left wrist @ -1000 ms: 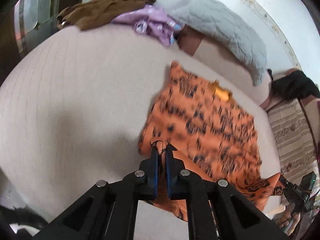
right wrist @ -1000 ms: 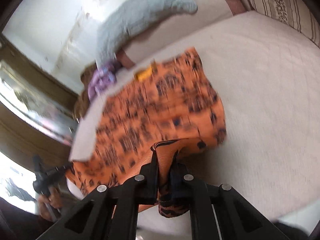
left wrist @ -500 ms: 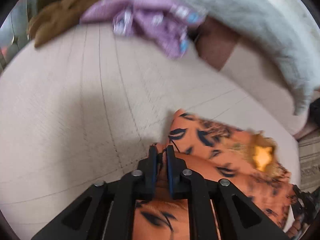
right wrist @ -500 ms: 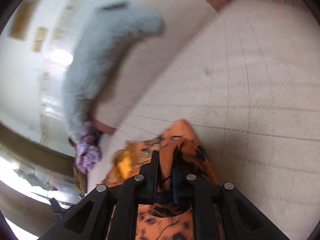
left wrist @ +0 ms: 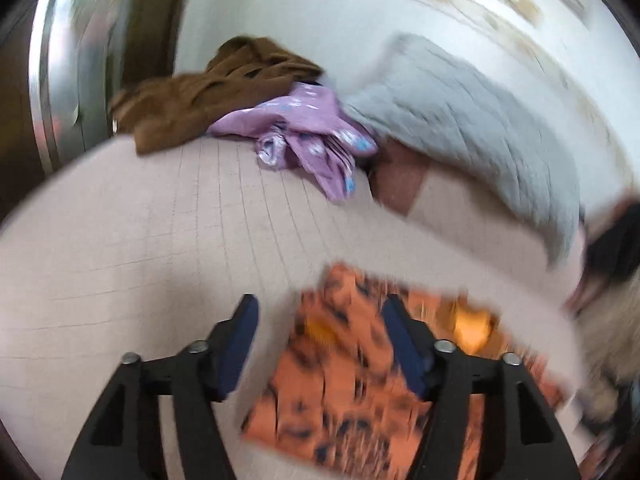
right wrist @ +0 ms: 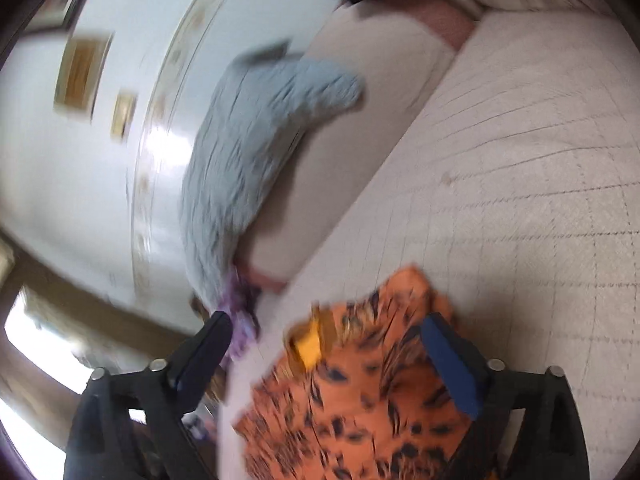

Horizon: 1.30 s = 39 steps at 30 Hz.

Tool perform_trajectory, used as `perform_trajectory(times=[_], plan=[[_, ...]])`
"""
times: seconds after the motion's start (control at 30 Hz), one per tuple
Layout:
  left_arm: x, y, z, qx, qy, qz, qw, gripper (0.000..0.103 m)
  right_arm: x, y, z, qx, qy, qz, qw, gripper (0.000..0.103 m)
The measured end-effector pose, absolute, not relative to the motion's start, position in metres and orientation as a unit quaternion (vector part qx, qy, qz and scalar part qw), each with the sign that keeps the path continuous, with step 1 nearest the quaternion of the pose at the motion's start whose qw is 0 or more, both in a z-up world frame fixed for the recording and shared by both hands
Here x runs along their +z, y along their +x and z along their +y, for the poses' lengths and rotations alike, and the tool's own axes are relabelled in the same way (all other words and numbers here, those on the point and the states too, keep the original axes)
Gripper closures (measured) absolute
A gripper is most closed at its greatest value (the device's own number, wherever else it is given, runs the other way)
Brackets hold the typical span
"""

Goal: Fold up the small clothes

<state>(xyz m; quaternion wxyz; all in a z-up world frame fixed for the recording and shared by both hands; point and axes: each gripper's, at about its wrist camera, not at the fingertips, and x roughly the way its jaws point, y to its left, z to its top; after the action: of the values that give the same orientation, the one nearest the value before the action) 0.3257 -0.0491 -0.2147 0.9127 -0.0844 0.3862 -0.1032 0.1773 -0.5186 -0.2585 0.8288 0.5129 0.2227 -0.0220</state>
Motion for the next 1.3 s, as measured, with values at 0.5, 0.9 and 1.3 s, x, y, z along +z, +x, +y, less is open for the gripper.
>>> perform_trajectory(times=[0.5, 0.9, 1.3], plan=[[-0.279, 0.309, -0.123, -0.143, 0.028, 0.431, 0.891, 0.033, -0.275, 0.238, -0.399, -0.029, 0.345, 0.406, 0.846, 0.057], [-0.279, 0.346, -0.097, -0.182, -0.064, 0.438, 0.878, 0.034, -0.288, 0.203, -0.482, 0.011, 0.505, 0.354, 0.787, 0.041], [-0.294, 0.398, -0.028, -0.144, -0.192, 0.472, 0.848, 0.05, -0.311, 0.186, -0.545, -0.049, 0.574, 0.333, 0.747, 0.041]])
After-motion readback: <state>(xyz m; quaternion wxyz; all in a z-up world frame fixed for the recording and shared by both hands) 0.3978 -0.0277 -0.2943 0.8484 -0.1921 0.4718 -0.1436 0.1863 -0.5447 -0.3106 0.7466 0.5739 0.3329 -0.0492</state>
